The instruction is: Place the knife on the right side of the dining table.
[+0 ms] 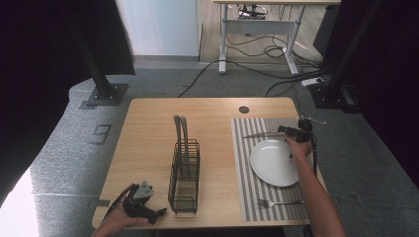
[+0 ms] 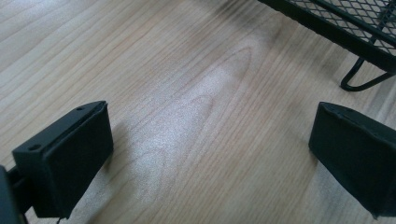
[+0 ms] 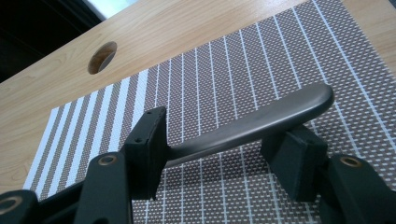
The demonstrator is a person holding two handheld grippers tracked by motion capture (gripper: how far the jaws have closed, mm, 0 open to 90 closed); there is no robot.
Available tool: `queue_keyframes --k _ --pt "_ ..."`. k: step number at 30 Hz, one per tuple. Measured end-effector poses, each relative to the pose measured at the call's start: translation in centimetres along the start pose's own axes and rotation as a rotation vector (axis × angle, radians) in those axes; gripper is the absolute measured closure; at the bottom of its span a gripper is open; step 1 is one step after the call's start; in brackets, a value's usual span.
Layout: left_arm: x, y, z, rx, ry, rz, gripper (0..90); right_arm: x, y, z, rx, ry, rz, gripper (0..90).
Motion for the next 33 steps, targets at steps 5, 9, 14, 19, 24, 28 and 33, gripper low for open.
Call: queue_keyframes --k 5,9,14,19,24,28,33 --pt "0.0 0.0 0.0 0.000 0.000 0.000 0.0 0.1 -0.1 -0.1 0.028 0.000 -0.010 39.6" --pt "0.0 0.0 0.0 0.000 0.000 0.000 0.0 0.2 -0.1 -0.2 0.042 -0.011 -0.021 38.4" --pt "0.0 0.0 0.0 0.000 0.000 0.000 0.0 0.3 -0.2 -0.1 0.073 -0.056 -0.036 39.8" --pt "0.0 0.0 0.0 0.000 0.000 0.000 0.0 0.2 -0.3 0.0 0.077 -0.048 -0.035 39.7" --pt "0.0 0.0 0.0 0.000 0.000 0.000 0.0 -0.7 -0.9 -0.6 0.079 -0.124 0.001 39.7" --pt "0.0 0.0 0.0 0.000 0.000 0.000 0.0 -1.6 -1.0 -1.9 0.066 -0.188 -0.011 40.5" --pt "0.0 0.0 0.0 0.001 0.001 0.000 0.0 -2.3 0.0 -3.3 0.040 -0.276 -0.026 42.2"
Point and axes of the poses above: each handheld gripper's, and its own axes: y roughly forward along the jaws, x roughly out of its underside, z roughly to its right, the point moved 9 cm from there along y, roughly forward along the jaws, and after that the axes turned 3 degrees about -x, right-handed, at the moved point
